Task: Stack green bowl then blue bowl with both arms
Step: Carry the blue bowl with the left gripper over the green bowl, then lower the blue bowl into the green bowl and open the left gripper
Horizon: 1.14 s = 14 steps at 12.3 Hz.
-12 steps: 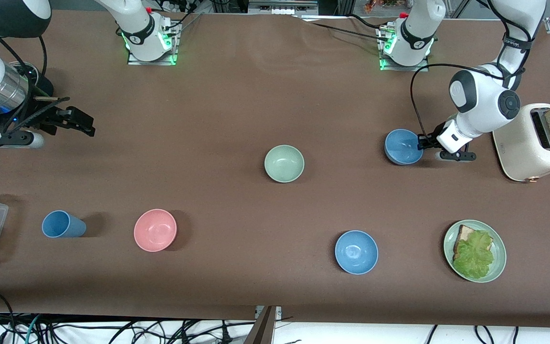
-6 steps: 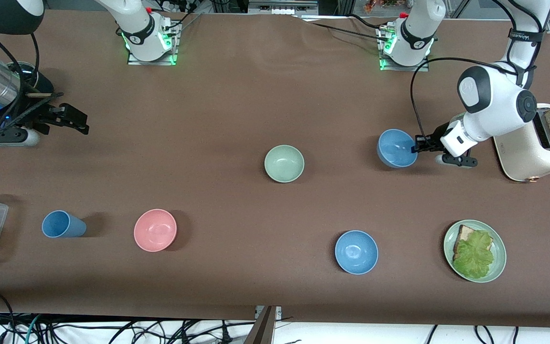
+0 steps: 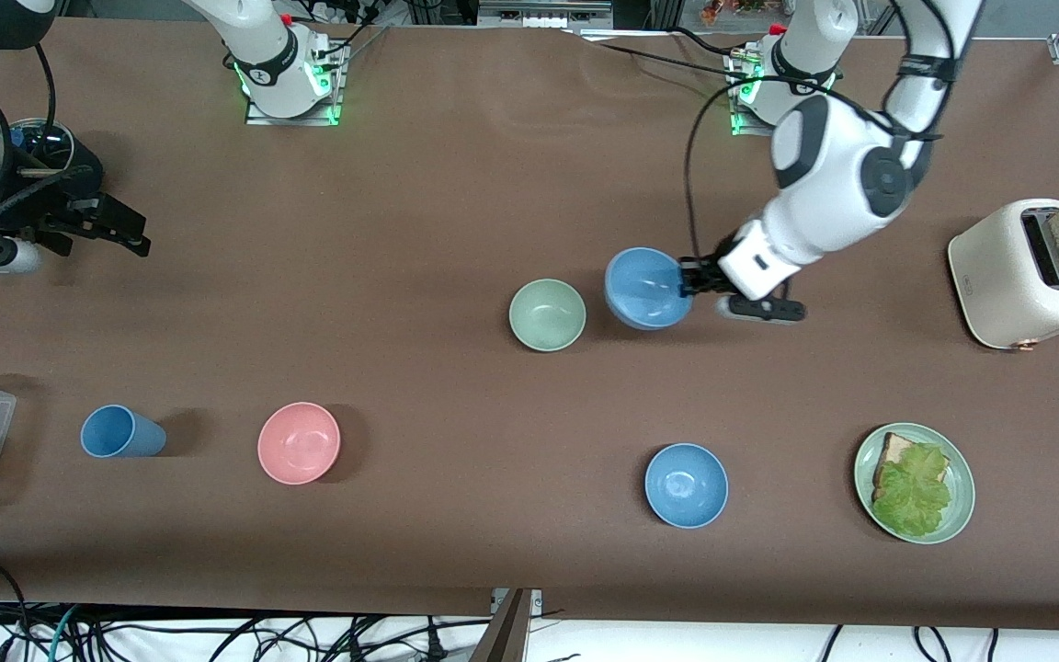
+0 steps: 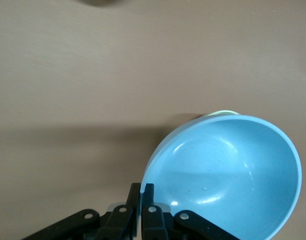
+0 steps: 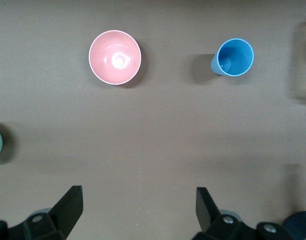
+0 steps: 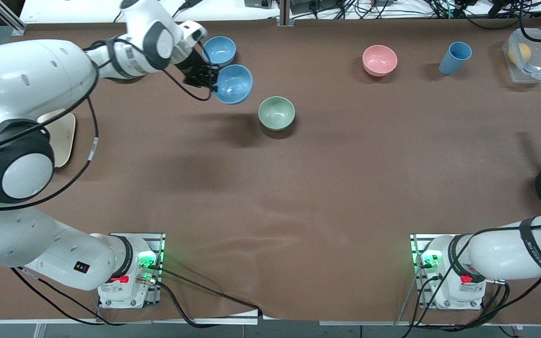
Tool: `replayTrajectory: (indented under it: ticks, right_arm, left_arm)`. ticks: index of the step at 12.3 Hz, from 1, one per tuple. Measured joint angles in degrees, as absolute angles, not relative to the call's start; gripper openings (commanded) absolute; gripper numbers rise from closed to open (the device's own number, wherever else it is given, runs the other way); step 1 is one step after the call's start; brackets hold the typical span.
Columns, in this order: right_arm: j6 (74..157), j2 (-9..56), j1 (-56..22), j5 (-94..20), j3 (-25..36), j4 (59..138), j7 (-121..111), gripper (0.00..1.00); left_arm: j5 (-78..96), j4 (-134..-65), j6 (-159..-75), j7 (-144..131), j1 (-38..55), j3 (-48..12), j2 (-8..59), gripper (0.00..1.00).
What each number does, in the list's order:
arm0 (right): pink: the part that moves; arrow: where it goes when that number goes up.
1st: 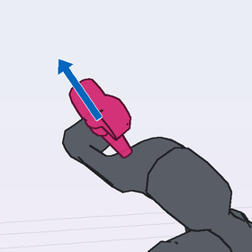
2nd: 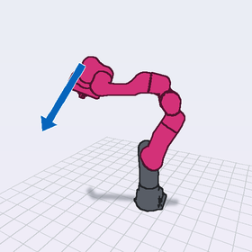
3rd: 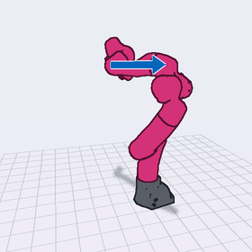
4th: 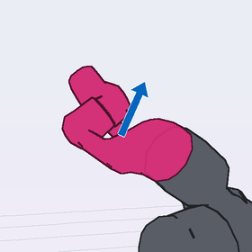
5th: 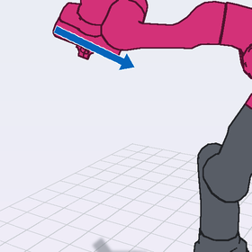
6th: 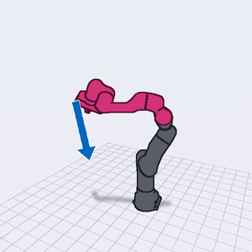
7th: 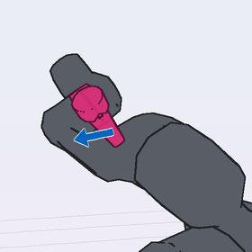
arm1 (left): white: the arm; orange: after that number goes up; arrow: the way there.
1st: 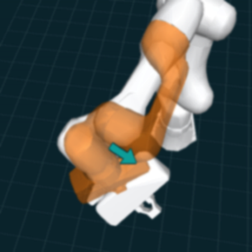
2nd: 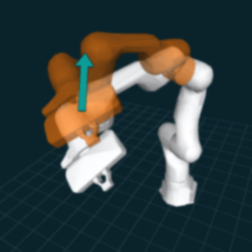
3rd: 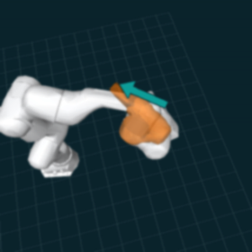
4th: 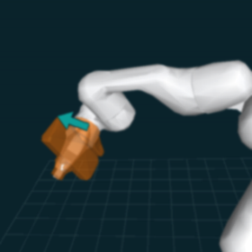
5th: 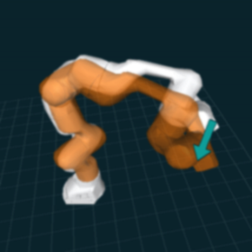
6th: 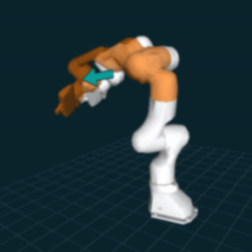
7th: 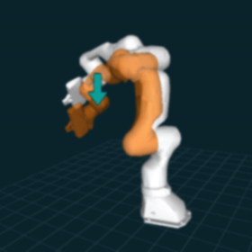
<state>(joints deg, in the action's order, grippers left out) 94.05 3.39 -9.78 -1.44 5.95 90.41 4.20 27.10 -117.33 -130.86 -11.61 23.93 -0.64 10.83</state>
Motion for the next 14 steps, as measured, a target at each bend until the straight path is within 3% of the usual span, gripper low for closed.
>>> replayTrajectory:
  ticks: [6,14]
  right_arm:
    - [93.94,3.38,-9.77,-1.44,6.02,88.18,4.20,1.00]
    - [93.85,3.38,-9.73,-1.44,7.04,87.83,4.20,1.00]
  left_arm:
    - [23.13,-106.56,-130.94,-26.37,31.67,-0.55,22.93,0.00]
    - [23.09,-104.66,-133.70,-30.17,35.33,-0.36,27.78,0.00]
